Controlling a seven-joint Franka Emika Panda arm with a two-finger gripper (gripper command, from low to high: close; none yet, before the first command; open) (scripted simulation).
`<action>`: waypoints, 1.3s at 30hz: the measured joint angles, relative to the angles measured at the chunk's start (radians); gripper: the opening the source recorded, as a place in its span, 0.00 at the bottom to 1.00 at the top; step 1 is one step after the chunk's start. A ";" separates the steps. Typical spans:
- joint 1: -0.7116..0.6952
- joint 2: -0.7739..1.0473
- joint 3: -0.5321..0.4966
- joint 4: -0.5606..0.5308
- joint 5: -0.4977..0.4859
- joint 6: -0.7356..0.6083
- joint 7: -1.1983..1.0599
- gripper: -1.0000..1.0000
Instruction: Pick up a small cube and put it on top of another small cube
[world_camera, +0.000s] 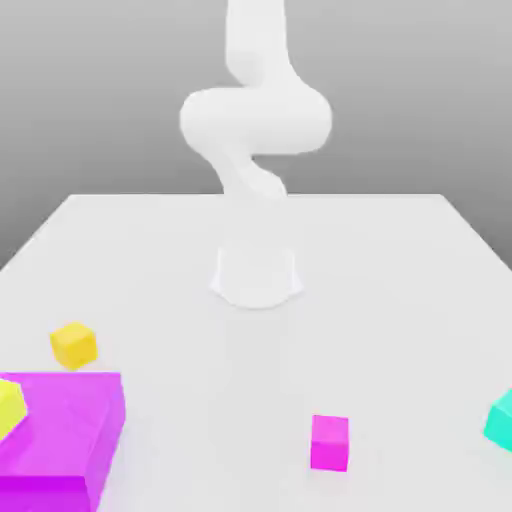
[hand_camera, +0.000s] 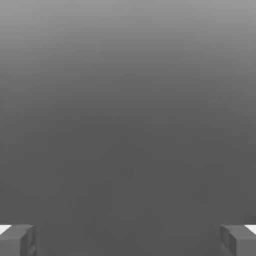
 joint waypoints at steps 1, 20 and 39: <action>0.002 0.039 0.021 -0.001 -0.010 0.011 0.009 0.50; 0.143 0.731 0.321 -0.021 -0.241 0.203 0.217 0.50; 0.355 1.211 0.277 0.003 -0.394 0.426 0.351 0.00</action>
